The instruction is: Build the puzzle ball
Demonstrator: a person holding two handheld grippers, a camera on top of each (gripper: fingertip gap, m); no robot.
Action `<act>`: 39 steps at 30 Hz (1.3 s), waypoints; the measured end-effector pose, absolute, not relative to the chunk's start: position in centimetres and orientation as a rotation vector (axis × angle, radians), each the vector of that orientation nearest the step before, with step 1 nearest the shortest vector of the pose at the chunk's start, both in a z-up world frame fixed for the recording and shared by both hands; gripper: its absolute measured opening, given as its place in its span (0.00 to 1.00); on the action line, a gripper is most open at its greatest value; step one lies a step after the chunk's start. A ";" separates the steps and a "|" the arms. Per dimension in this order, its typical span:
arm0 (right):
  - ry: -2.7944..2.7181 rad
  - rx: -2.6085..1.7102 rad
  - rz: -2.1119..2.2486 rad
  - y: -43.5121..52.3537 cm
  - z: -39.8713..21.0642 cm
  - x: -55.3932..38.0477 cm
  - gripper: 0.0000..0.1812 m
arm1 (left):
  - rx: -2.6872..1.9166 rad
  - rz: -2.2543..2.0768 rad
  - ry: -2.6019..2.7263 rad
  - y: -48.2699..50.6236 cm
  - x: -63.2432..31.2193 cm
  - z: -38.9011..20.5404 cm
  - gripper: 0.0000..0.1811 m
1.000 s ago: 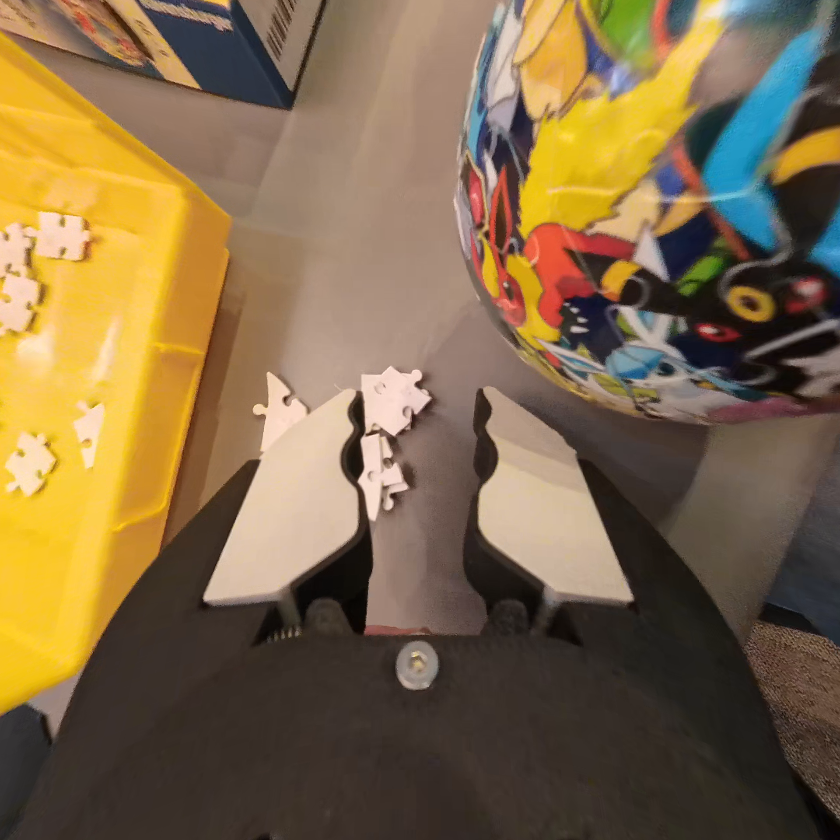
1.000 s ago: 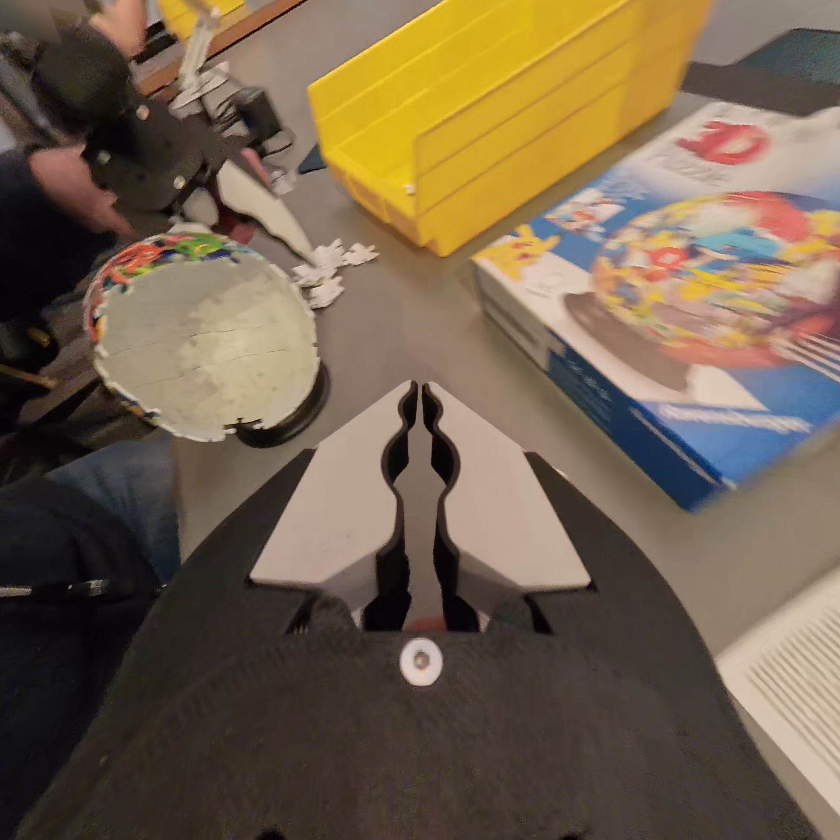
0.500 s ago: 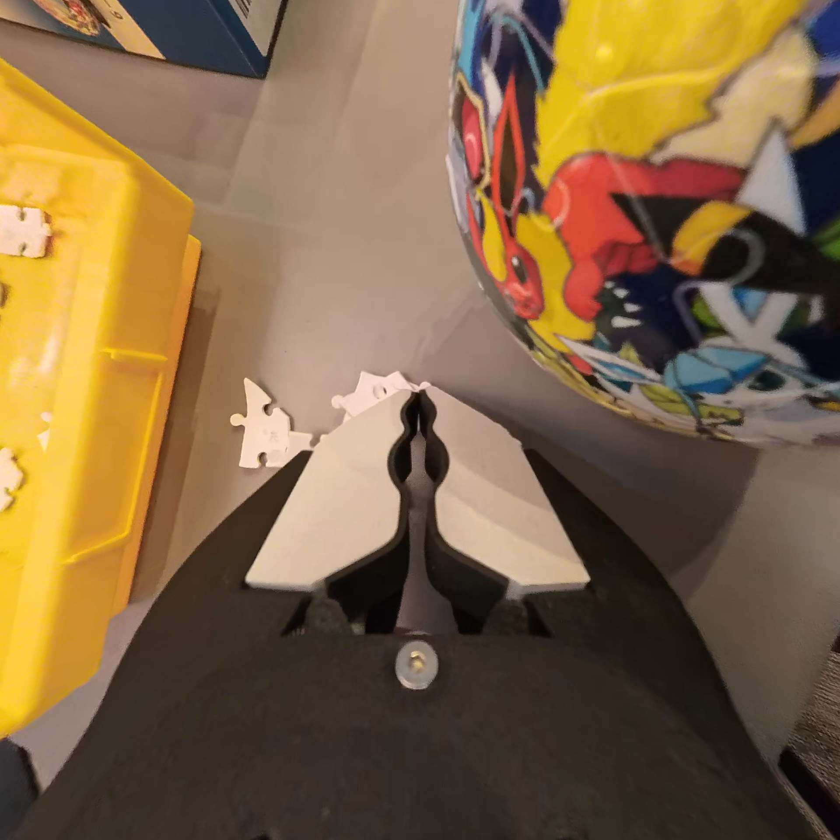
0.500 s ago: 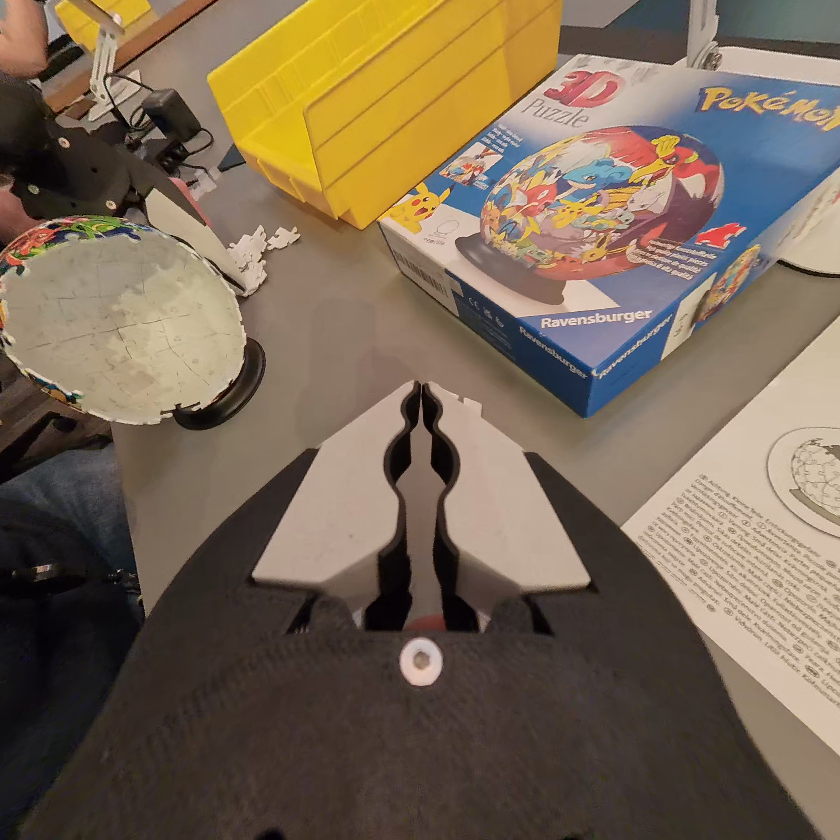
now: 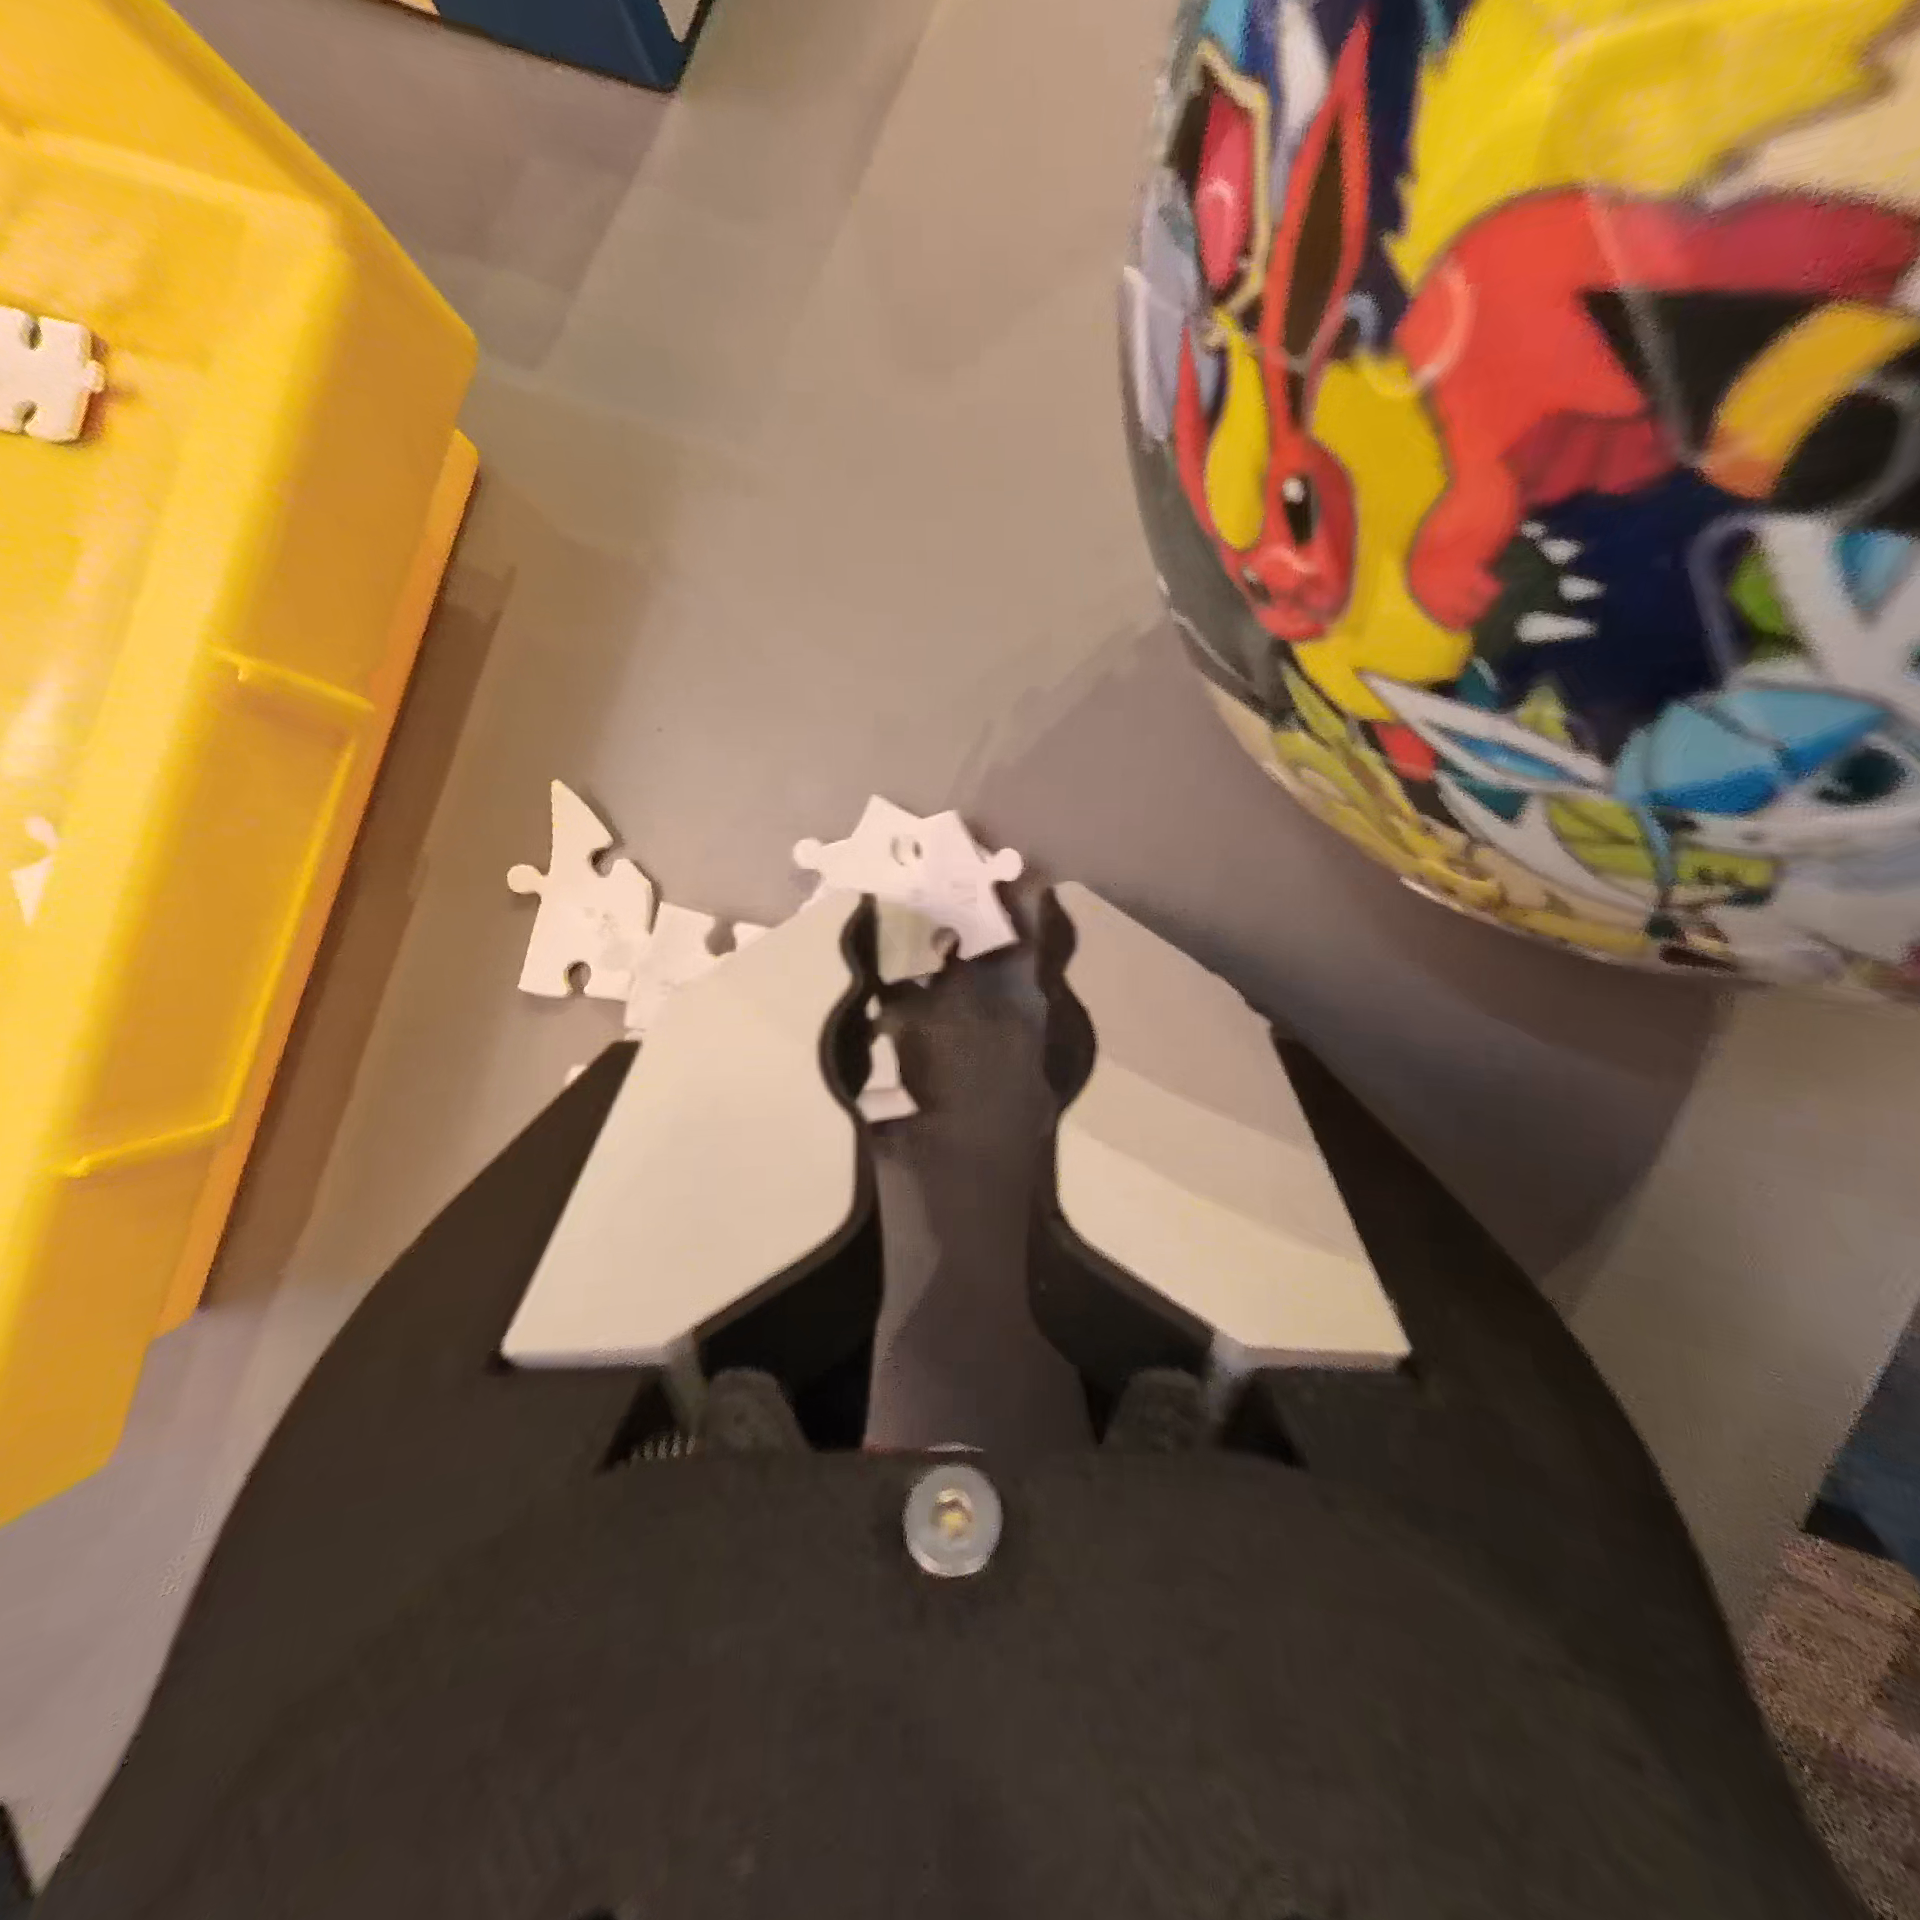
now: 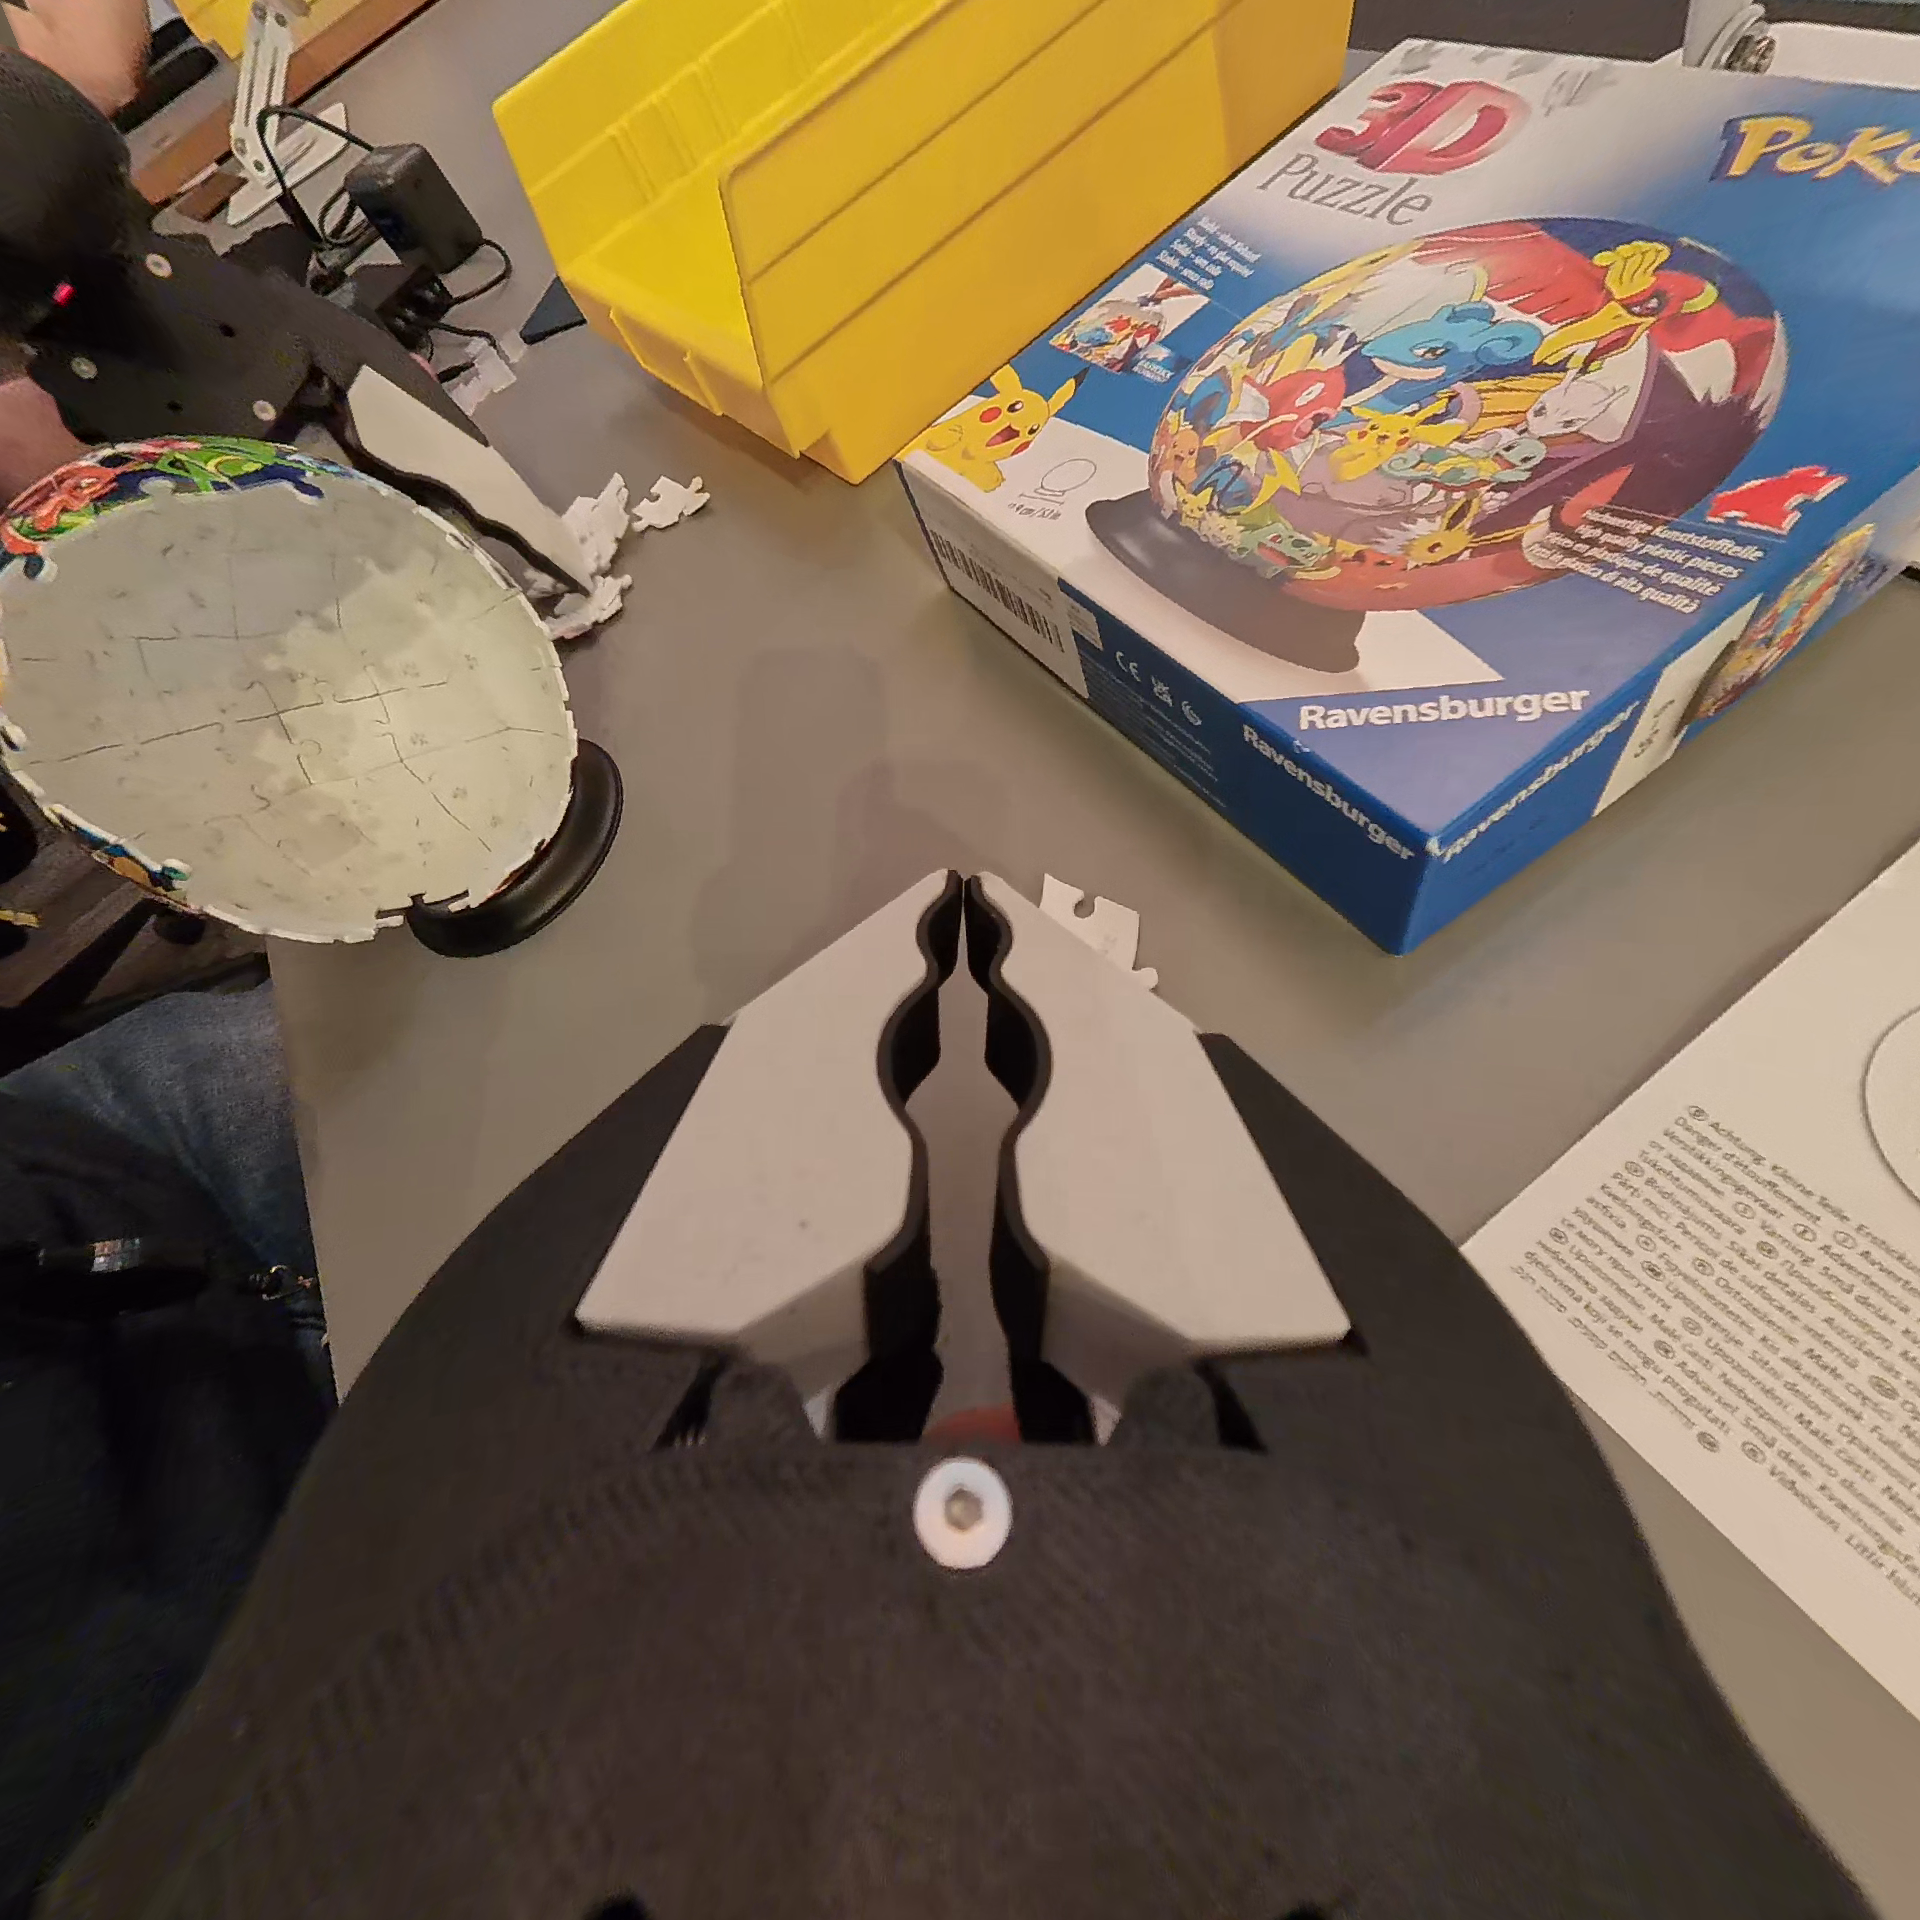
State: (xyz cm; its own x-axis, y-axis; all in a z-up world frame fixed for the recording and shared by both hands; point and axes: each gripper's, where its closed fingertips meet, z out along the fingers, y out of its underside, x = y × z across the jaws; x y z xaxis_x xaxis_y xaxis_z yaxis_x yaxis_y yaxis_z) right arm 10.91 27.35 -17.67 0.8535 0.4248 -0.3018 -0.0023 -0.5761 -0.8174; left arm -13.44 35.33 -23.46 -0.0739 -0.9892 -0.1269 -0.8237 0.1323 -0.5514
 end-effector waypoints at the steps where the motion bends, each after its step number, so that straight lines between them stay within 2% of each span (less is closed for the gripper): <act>1: -0.305 -2.118 0.596 27.3 -17.6 10.9 0.00 | -1.736 -0.459 1.936 35.6 -13.3 -23.4 0.13; 13: -0.303 -2.120 0.610 27.4 -17.9 11.0 0.00 | -1.667 -0.558 1.822 34.9 -13.4 -21.6 0.02; 27: -0.304 -2.121 0.627 27.4 -18.2 10.8 0.00 | -1.672 -0.567 1.748 34.0 -15.9 -21.0 0.01; 32: -0.312 -2.128 0.631 27.4 -18.4 10.5 0.00 | -1.715 -0.602 1.762 33.8 -16.5 -21.4 0.20; 37: -0.324 -2.130 0.630 27.5 -18.5 10.2 0.00 | -1.653 -0.520 1.795 35.3 -14.9 -20.8 0.24; 39: -0.334 -2.130 0.636 27.5 -18.5 9.8 0.00 | -1.639 -0.484 1.866 35.9 -13.8 -21.1 0.22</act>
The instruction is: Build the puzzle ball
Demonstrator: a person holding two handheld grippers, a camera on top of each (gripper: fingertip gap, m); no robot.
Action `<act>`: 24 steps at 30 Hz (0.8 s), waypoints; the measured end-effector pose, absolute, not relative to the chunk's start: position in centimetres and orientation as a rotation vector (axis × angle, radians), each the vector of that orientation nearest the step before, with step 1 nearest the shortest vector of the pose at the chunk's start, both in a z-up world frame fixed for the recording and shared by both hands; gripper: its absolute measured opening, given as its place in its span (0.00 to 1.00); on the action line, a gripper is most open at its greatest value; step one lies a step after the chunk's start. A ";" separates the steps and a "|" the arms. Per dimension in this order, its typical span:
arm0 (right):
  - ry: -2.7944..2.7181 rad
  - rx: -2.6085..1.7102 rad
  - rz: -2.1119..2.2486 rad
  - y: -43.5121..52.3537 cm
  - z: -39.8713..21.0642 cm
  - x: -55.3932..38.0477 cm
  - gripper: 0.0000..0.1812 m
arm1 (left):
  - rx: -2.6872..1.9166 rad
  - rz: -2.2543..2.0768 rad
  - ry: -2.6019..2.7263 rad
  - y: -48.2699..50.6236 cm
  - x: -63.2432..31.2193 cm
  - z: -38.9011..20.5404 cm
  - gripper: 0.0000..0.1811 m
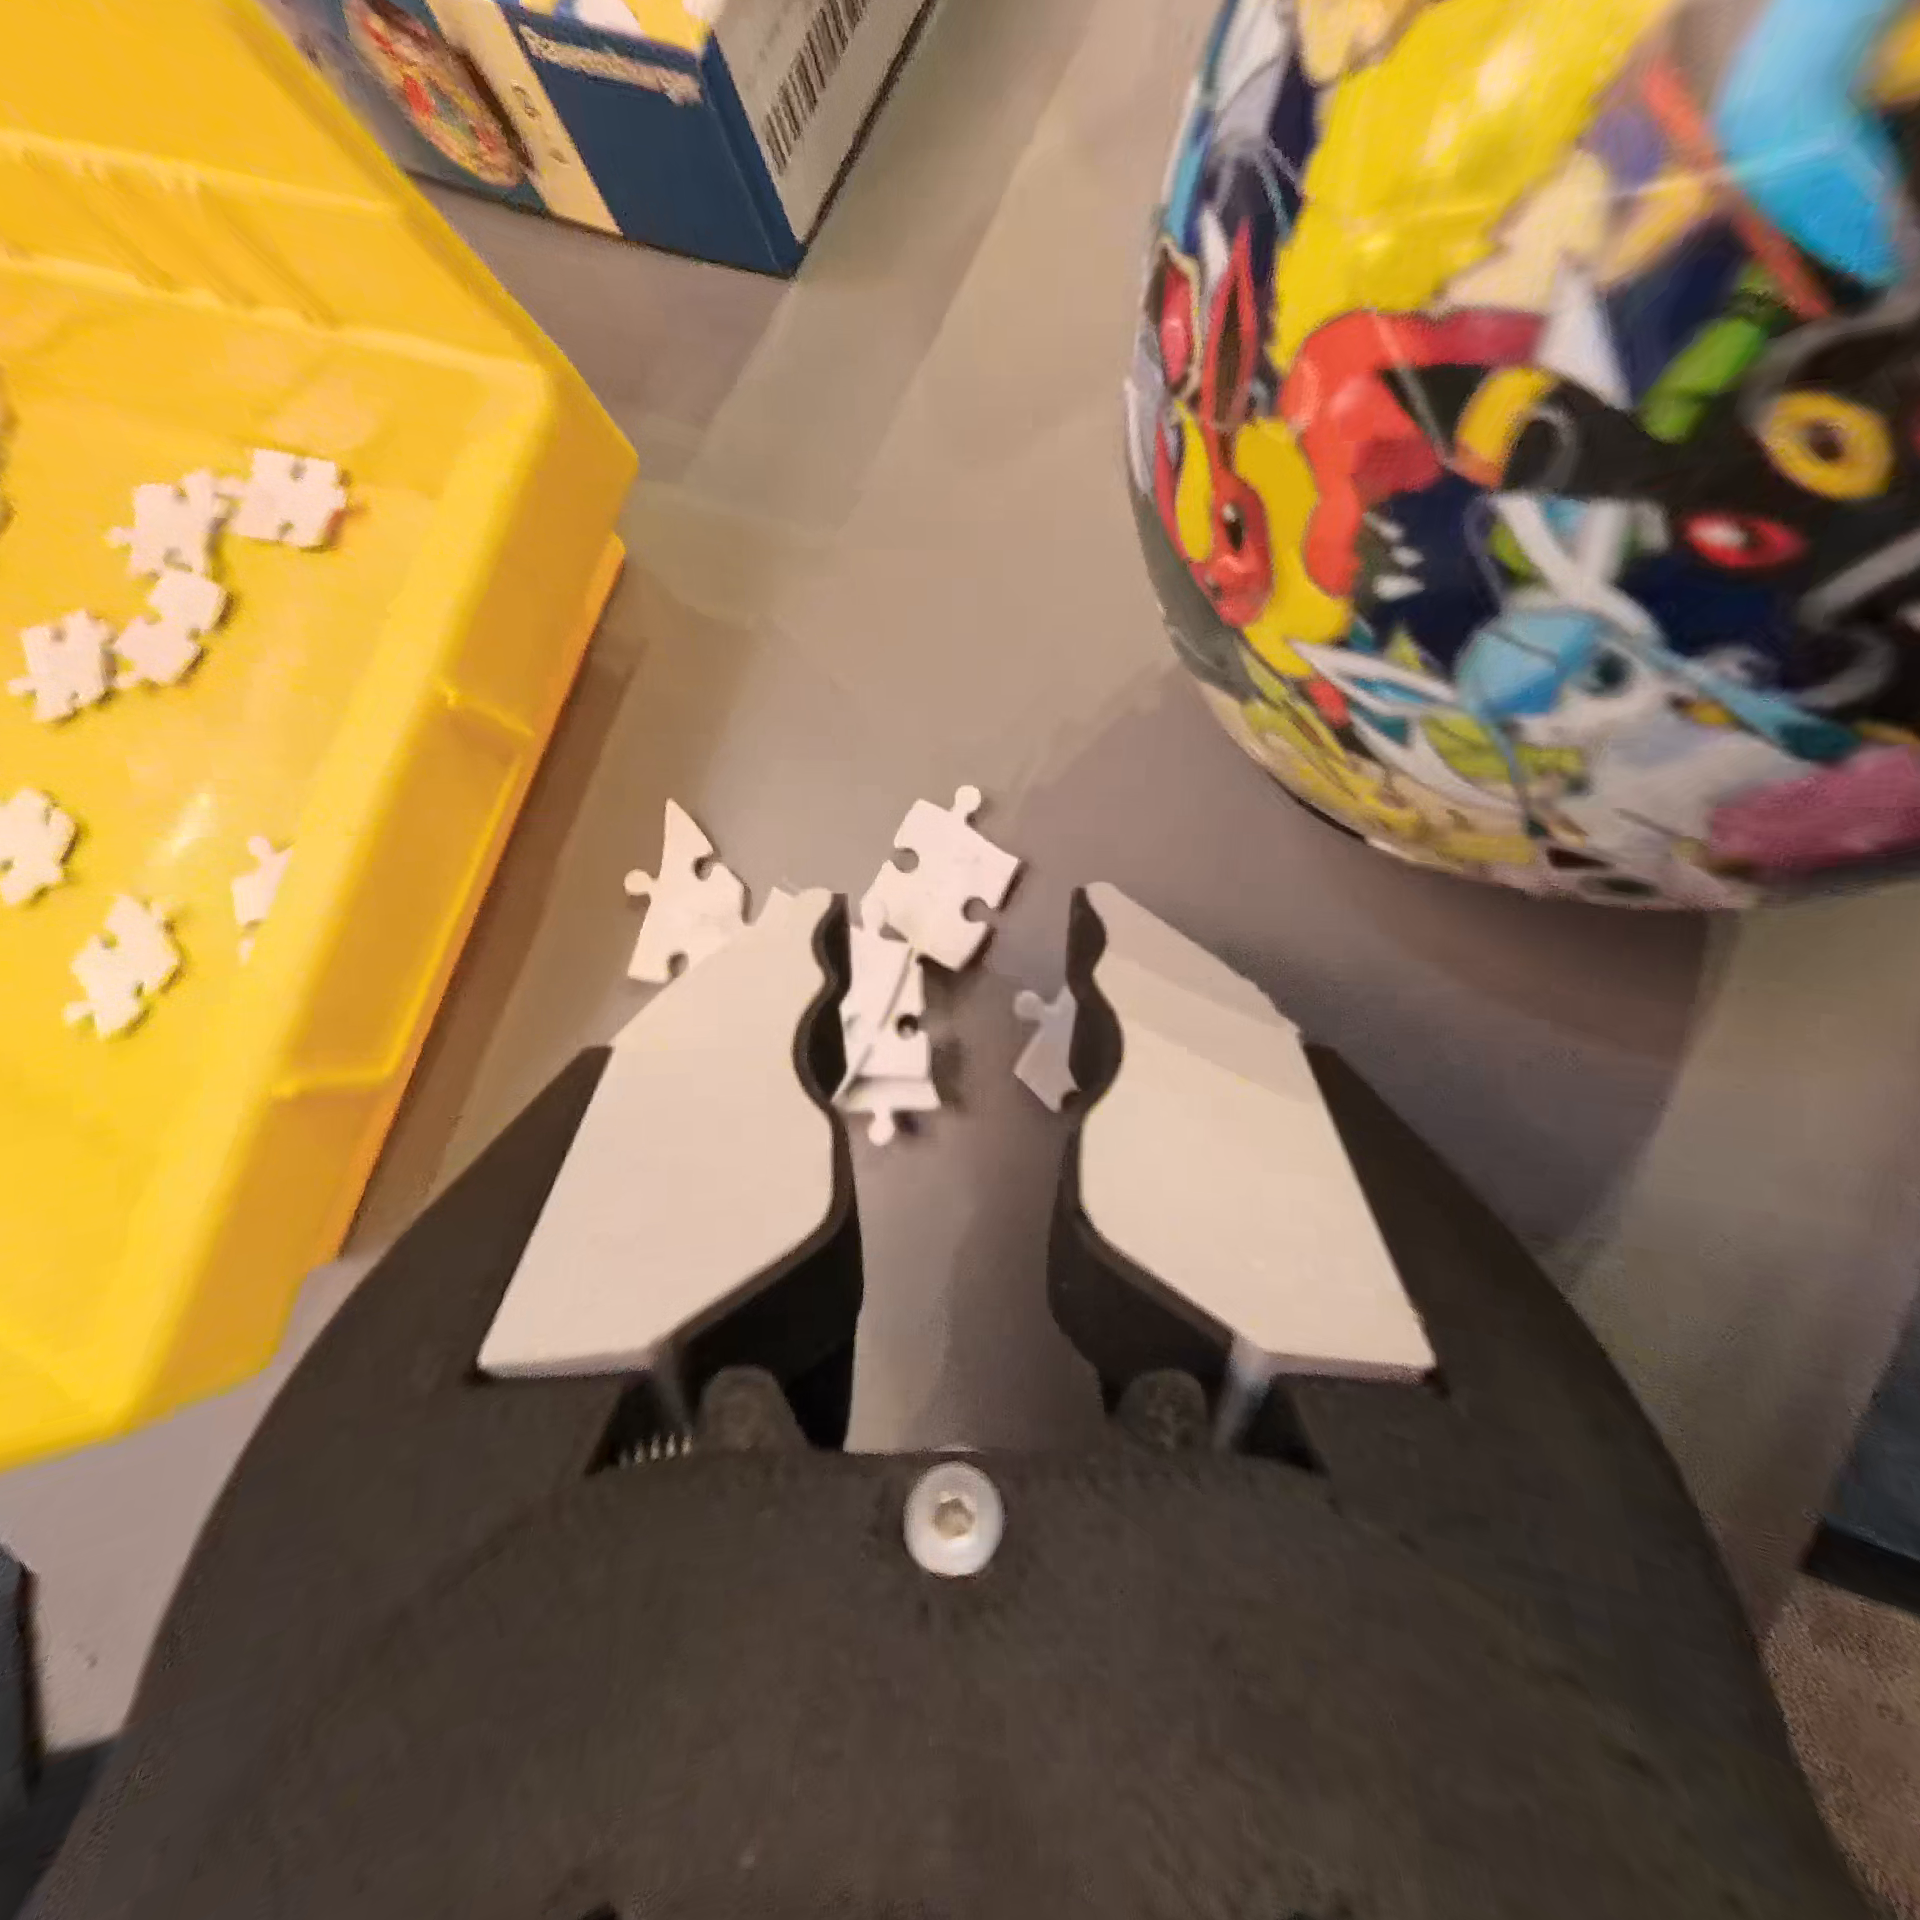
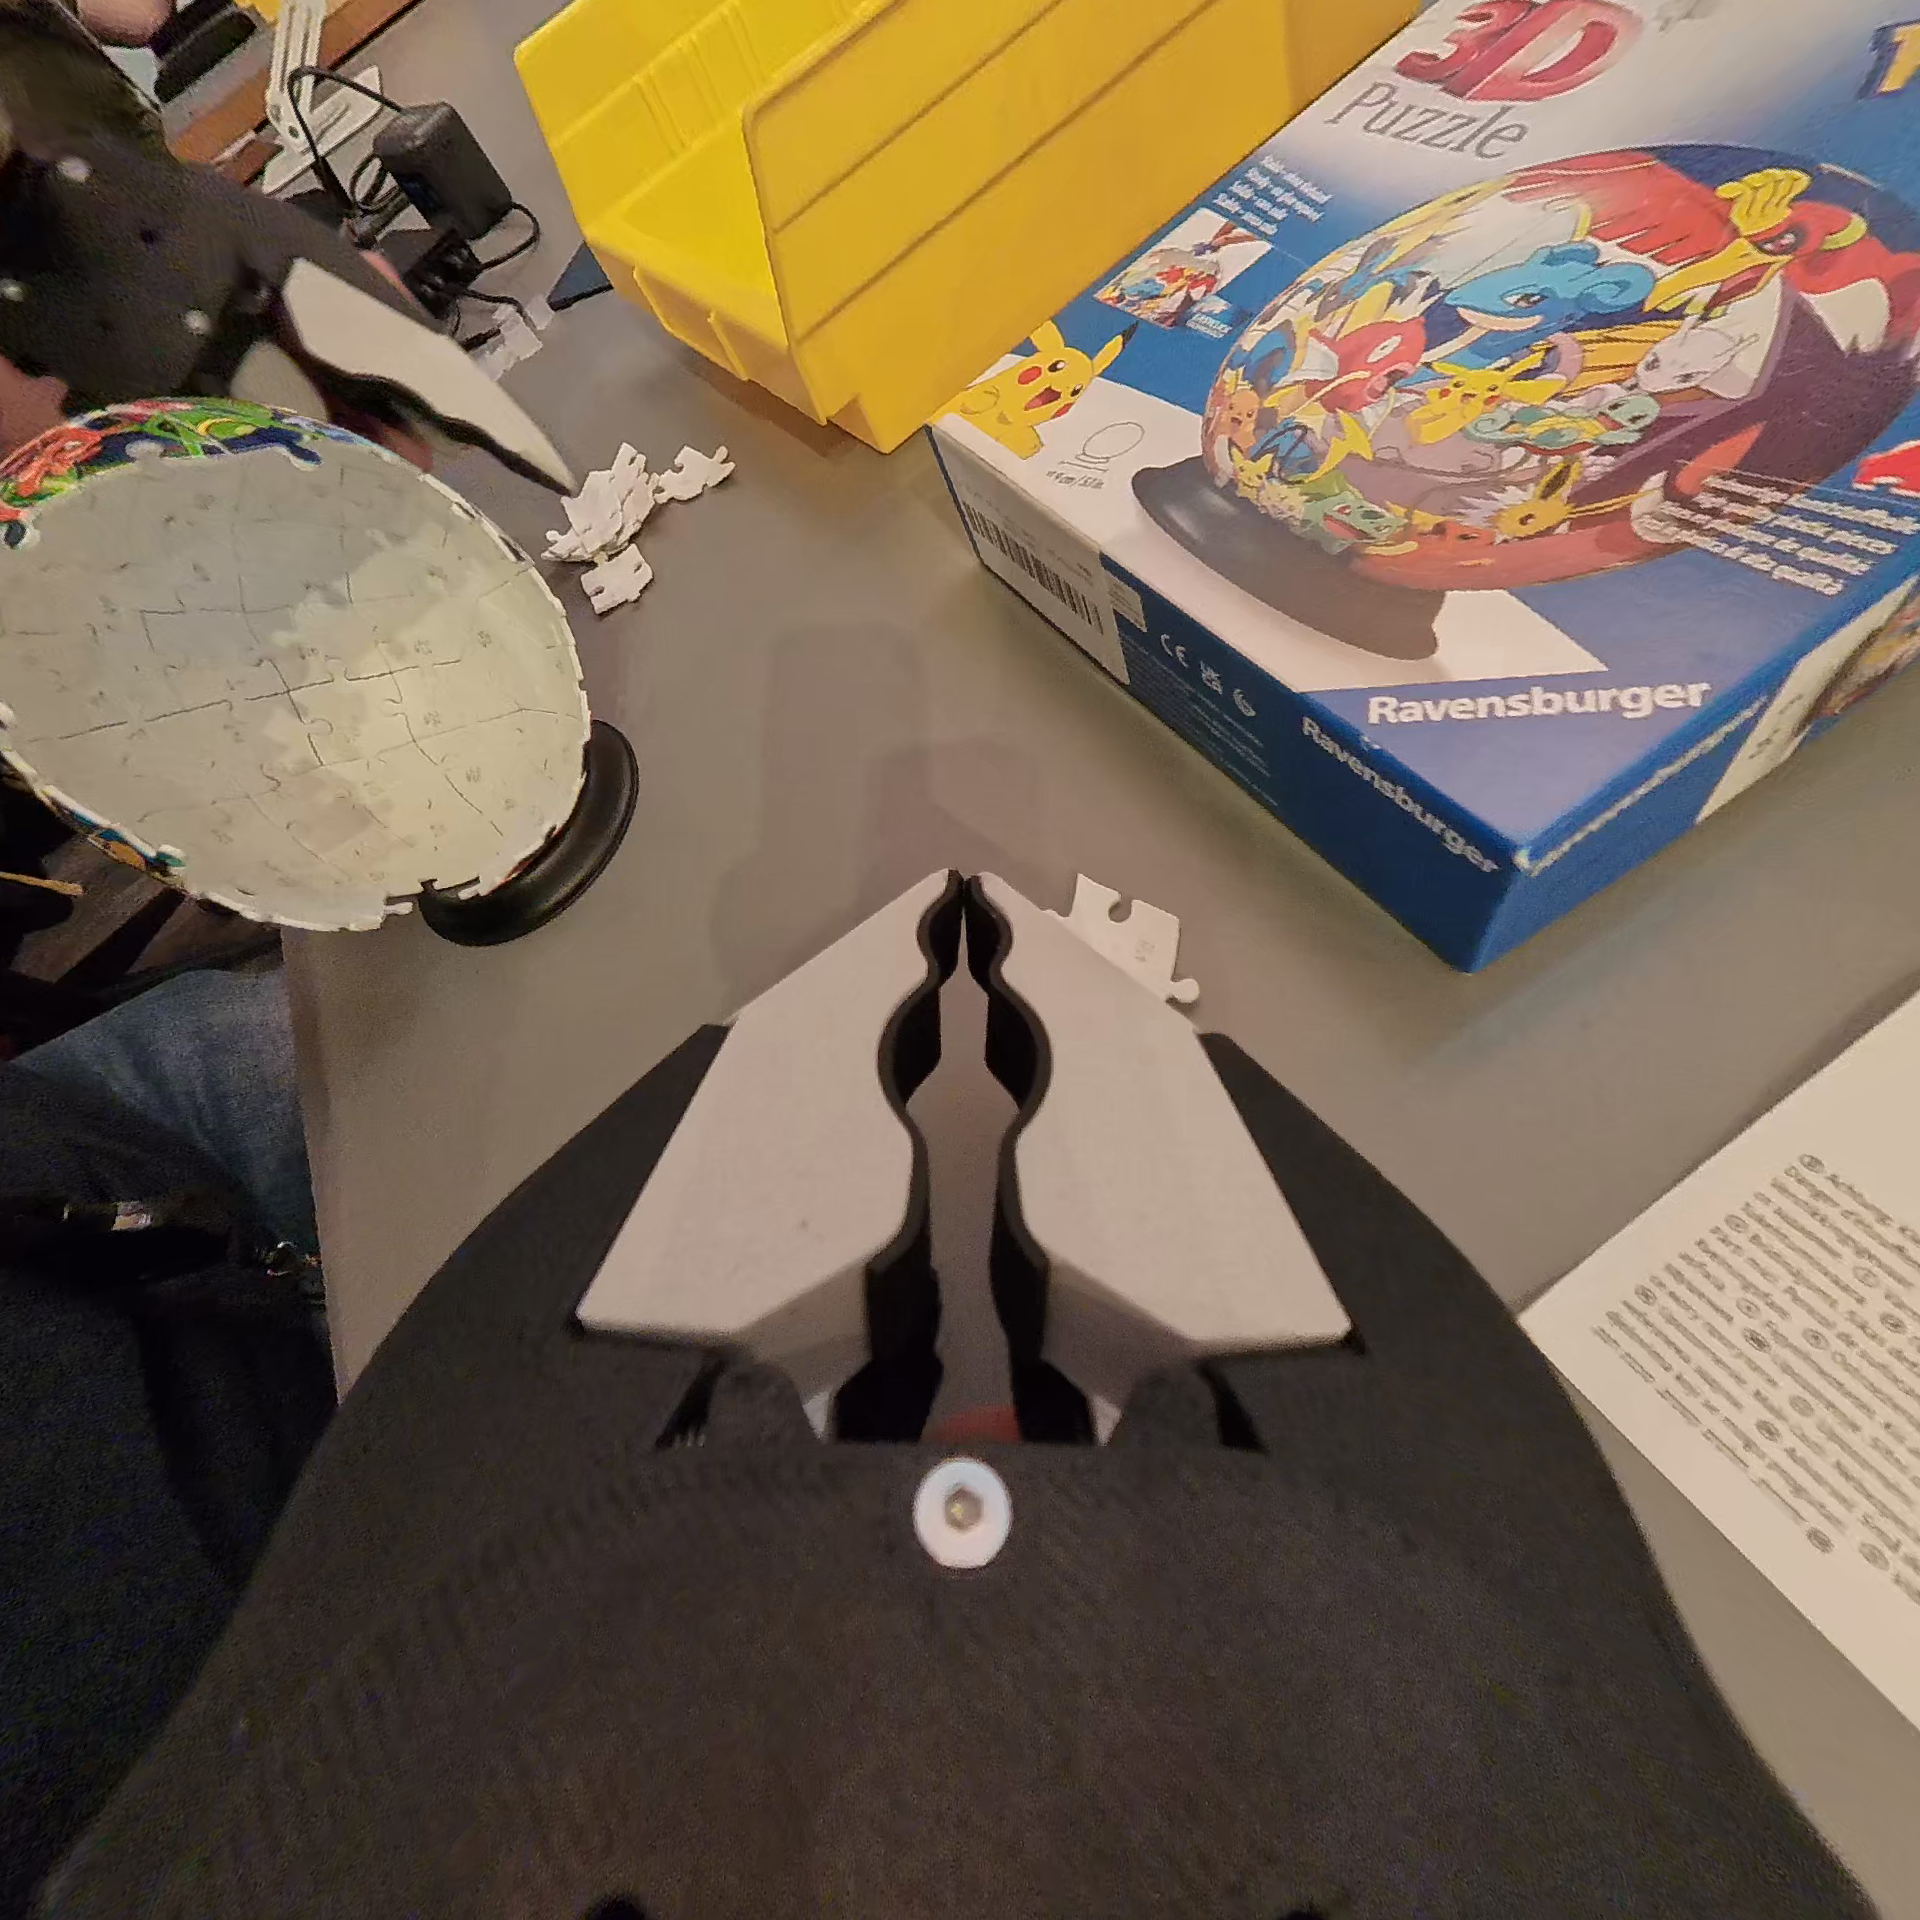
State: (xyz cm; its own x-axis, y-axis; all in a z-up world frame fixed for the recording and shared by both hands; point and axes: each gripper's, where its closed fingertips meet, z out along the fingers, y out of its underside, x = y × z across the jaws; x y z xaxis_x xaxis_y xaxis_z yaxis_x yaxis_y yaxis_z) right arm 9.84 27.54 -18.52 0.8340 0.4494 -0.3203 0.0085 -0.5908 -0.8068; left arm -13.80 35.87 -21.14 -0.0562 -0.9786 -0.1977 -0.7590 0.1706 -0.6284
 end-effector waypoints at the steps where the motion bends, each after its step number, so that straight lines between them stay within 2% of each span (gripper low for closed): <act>1: -0.341 -2.130 0.637 27.6 -18.5 9.7 0.00 | -1.651 -0.477 1.920 36.0 -13.4 -21.6 0.24; 4: -0.354 -2.127 0.637 27.5 -18.4 9.4 0.00 | -1.644 -0.430 2.090 36.2 -12.9 -23.1 0.24; 8: -0.351 -2.121 0.637 27.3 -18.2 9.6 0.00 | -1.686 -0.495 2.194 35.9 -12.5 -23.7 0.12; 15: -0.358 -2.112 0.649 27.4 -18.1 9.5 0.00 | -1.662 -0.468 2.170 36.0 -12.2 -23.7 0.11; 17: -0.369 -2.109 0.656 27.4 -18.0 9.2 0.00 | -1.640 -0.510 2.123 35.9 -11.6 -23.0 0.04; 24: -0.438 -2.087 0.718 27.9 -17.6 5.9 0.00 | -1.542 -0.443 2.070 36.6 -10.8 -22.2 0.02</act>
State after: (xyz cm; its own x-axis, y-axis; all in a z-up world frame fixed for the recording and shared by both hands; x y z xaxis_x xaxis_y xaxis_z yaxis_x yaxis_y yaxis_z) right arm 5.90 27.90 -17.59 0.7724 0.5423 -0.3308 0.0458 -0.5669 -0.8225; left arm -10.78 36.58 -22.23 -0.2191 -0.9531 -0.2087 -0.7842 0.2993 -0.5436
